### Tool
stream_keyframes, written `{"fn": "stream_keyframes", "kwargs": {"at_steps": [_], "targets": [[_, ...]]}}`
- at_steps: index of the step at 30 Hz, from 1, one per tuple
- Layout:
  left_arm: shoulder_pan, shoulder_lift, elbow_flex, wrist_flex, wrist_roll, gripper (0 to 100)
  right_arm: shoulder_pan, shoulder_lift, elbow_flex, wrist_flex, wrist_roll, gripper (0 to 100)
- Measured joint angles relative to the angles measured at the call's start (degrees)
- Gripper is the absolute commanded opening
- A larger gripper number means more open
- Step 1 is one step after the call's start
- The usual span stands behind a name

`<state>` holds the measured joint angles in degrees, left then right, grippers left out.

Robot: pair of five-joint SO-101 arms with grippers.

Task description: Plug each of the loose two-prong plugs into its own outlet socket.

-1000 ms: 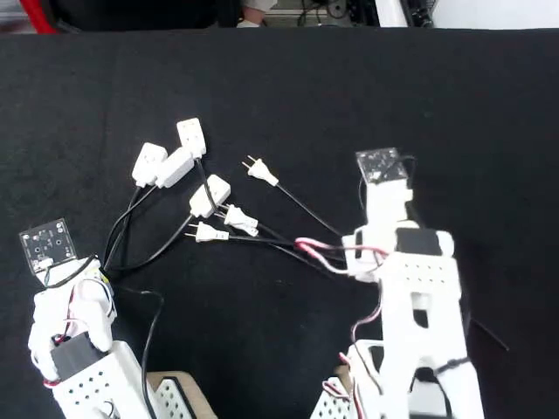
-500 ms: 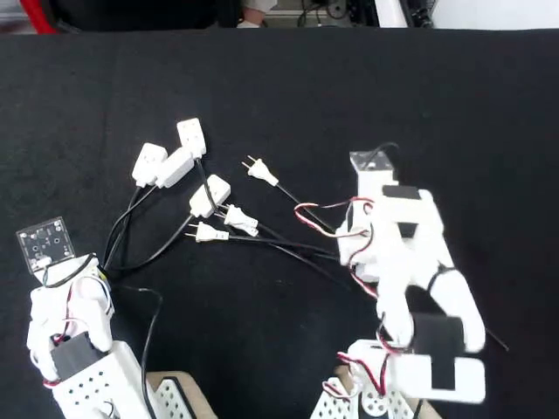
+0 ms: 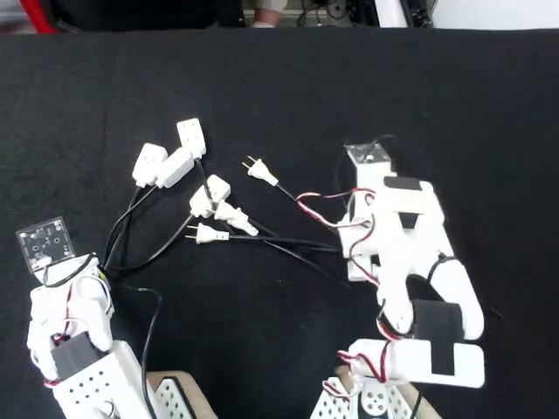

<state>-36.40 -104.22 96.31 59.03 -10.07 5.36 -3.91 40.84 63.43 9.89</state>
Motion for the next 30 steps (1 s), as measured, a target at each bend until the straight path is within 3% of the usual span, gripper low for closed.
{"fn": "stream_keyframes", "kwargs": {"at_steps": [4,11,20,25,30], "targets": [[0.00,0.00,0.00,0.00,0.00,13,3.25,0.00,-0.09,0.00,2.29,1.1],[0.00,0.00,0.00,0.00,0.00,13,11.69,0.44,-9.93,5.89,14.51,1.1],[0.00,0.00,0.00,0.00,0.00,13,32.79,9.41,-31.82,8.88,43.69,1.1],[0.00,0.00,0.00,0.00,0.00,13,42.37,25.32,-49.05,11.08,48.18,1.1],[0.00,0.00,0.00,0.00,0.00,13,45.45,40.70,-69.27,16.44,49.32,1.5]]}}
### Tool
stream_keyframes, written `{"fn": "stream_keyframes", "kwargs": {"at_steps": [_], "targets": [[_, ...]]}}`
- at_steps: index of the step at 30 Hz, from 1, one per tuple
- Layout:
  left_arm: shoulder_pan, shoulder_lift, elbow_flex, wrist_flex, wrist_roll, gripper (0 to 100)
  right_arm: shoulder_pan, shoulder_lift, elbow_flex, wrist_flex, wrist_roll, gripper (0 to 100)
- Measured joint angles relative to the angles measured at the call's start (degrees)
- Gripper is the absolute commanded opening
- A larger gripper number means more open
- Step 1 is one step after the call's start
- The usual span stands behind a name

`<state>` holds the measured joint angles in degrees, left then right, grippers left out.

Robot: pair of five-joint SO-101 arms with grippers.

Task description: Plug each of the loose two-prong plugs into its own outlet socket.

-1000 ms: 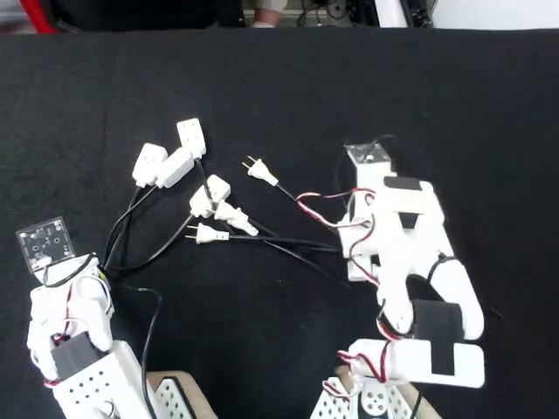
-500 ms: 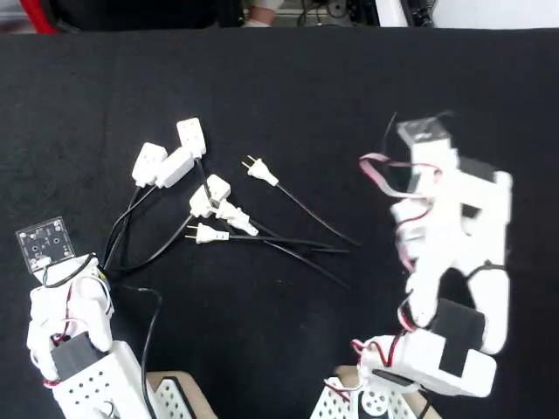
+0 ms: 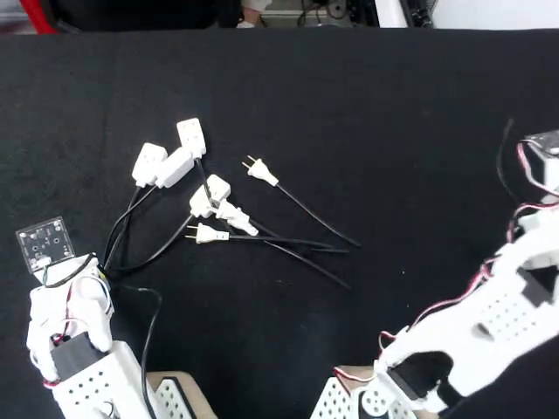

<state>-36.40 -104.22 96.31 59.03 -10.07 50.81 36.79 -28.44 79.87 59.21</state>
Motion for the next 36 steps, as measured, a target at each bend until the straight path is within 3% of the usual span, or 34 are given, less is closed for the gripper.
{"fn": "stream_keyframes", "kwargs": {"at_steps": [4,7,12,17,22,26,31,36], "targets": [[0.00,0.00,0.00,0.00,0.00,13,-0.09,10.46,-16.09,6.95,-0.18,12.7],[0.00,0.00,0.00,0.00,0.00,13,-1.23,15.56,-27.34,15.21,-5.80,21.4],[0.00,0.00,0.00,0.00,0.00,13,-4.22,16.70,-43.08,19.08,-18.81,23.0],[0.00,0.00,0.00,0.00,0.00,13,-6.68,16.44,-45.45,19.08,-28.13,23.0],[0.00,0.00,0.00,0.00,0.00,13,-10.46,9.49,-38.07,19.08,-35.16,23.0],[0.00,0.00,0.00,0.00,0.00,13,-17.23,0.09,-23.91,19.08,-45.63,23.0],[0.00,0.00,0.00,0.00,0.00,13,-31.12,-10.46,-4.31,19.08,-63.30,23.0],[0.00,0.00,0.00,0.00,0.00,13,-47.91,-12.75,5.10,17.76,-81.32,23.0]]}}
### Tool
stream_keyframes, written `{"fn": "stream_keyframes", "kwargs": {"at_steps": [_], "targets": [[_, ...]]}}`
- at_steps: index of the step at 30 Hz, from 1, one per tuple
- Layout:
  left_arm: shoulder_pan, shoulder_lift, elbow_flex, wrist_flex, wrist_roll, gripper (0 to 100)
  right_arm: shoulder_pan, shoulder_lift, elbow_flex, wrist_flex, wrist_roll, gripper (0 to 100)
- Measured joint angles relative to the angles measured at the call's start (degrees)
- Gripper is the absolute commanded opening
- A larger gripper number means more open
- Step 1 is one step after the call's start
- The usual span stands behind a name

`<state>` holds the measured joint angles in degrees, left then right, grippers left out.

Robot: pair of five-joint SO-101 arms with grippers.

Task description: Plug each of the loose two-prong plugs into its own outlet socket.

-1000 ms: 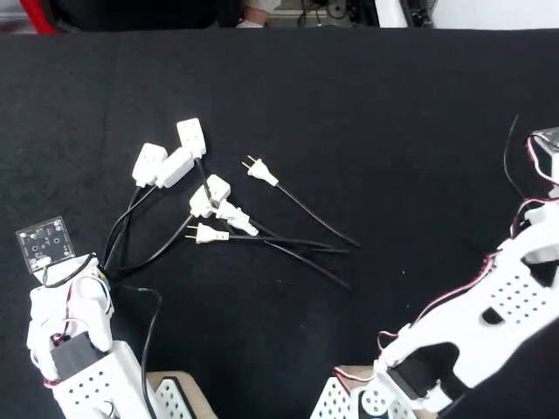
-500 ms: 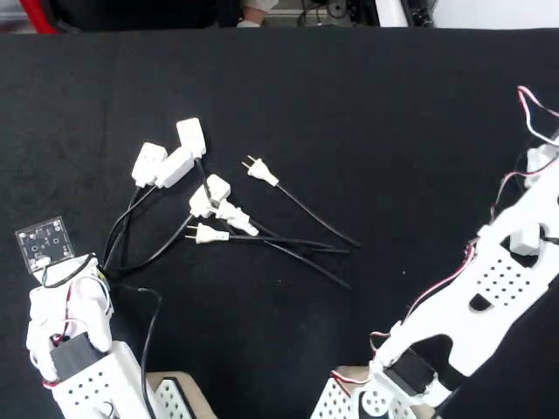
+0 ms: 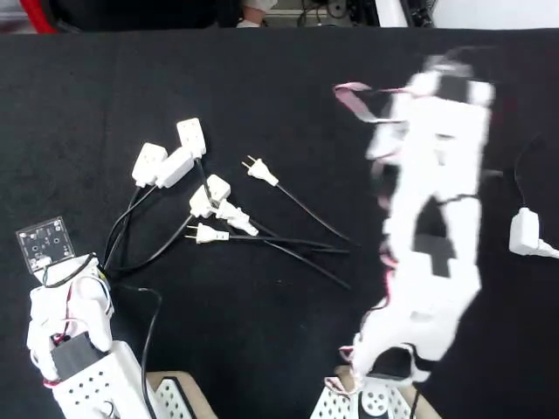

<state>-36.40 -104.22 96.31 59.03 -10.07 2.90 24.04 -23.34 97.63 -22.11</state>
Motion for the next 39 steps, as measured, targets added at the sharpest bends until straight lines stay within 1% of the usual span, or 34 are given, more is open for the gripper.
{"fn": "stream_keyframes", "kwargs": {"at_steps": [4,7,10,12,14,16,19,32,39], "targets": [[0.00,0.00,0.00,0.00,0.00,13,-10.73,1.23,0.88,-6.33,-13.89,23.0],[0.00,0.00,0.00,0.00,0.00,13,-16.09,4.48,0.88,-11.69,-25.58,23.3],[0.00,0.00,0.00,0.00,0.00,13,-18.64,7.82,0.88,-15.74,-38.51,23.2],[0.00,0.00,0.00,0.00,0.00,13,-19.43,9.67,0.62,-16.09,-46.59,23.1],[0.00,0.00,0.00,0.00,0.00,13,-19.60,11.52,-0.09,-16.26,-52.66,23.0],[0.00,0.00,0.00,0.00,0.00,13,-19.69,13.27,-0.35,-16.26,-56.44,23.0],[0.00,0.00,0.00,0.00,0.00,13,-20.22,15.74,-0.35,-16.70,-58.64,23.0],[0.00,0.00,0.00,0.00,0.00,13,-20.48,20.75,-2.46,-16.35,-58.81,23.0],[0.00,0.00,0.00,0.00,0.00,13,-16.53,20.31,-2.46,-16.35,-58.81,23.0]]}}
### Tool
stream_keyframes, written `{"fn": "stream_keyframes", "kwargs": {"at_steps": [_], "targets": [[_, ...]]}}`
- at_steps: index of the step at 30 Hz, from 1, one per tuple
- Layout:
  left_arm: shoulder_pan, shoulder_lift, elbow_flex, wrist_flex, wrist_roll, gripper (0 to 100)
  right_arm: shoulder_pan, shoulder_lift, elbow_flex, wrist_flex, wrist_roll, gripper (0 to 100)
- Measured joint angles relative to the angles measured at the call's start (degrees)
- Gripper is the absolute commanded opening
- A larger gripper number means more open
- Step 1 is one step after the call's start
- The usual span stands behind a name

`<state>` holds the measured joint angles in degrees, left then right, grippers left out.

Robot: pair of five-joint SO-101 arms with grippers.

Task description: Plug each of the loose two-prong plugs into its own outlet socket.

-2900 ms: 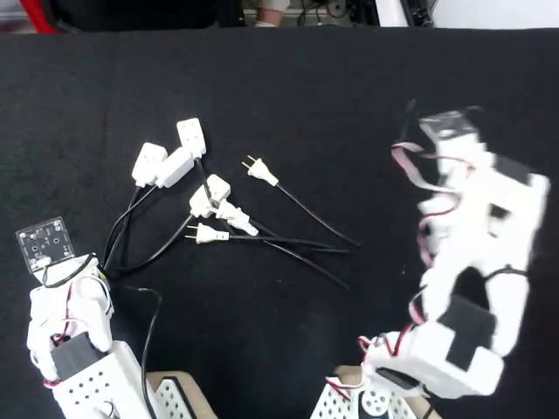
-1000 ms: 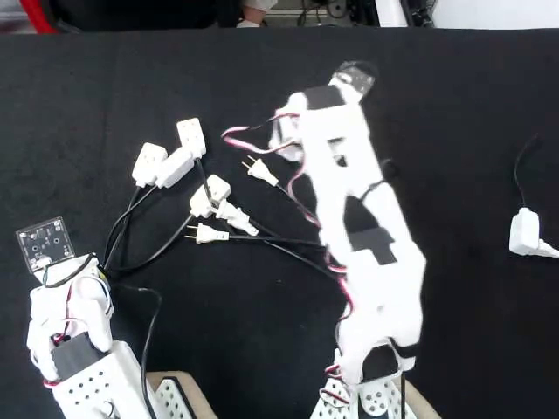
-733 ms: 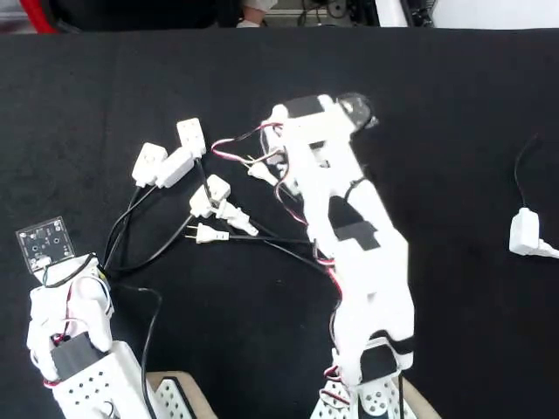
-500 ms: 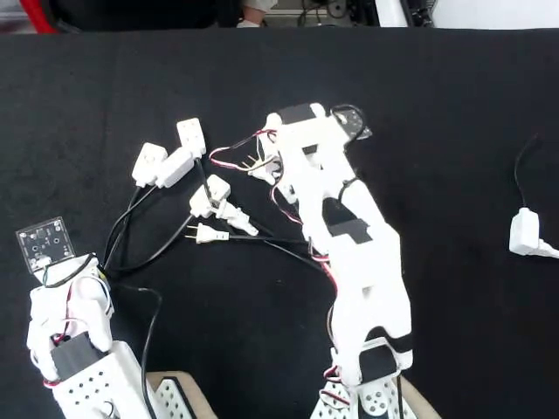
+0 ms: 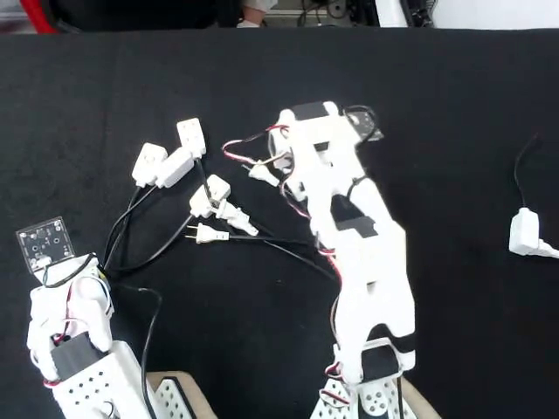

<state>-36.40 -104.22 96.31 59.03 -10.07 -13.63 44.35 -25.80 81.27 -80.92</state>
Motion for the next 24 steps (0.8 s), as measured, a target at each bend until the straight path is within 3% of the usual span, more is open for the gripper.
{"fn": "stream_keyframes", "kwargs": {"at_steps": [11,15,17,24], "targets": [[0.00,0.00,0.00,0.00,0.00,13,0.26,0.35,0.00,0.09,0.70,21.1],[0.00,0.00,0.00,0.00,0.00,13,0.26,0.35,0.00,0.35,6.59,0.9],[0.00,0.00,0.00,0.00,0.00,13,0.26,0.53,0.18,0.53,9.85,4.0],[0.00,0.00,0.00,0.00,0.00,13,2.55,0.62,0.18,2.37,20.31,1.1]]}}
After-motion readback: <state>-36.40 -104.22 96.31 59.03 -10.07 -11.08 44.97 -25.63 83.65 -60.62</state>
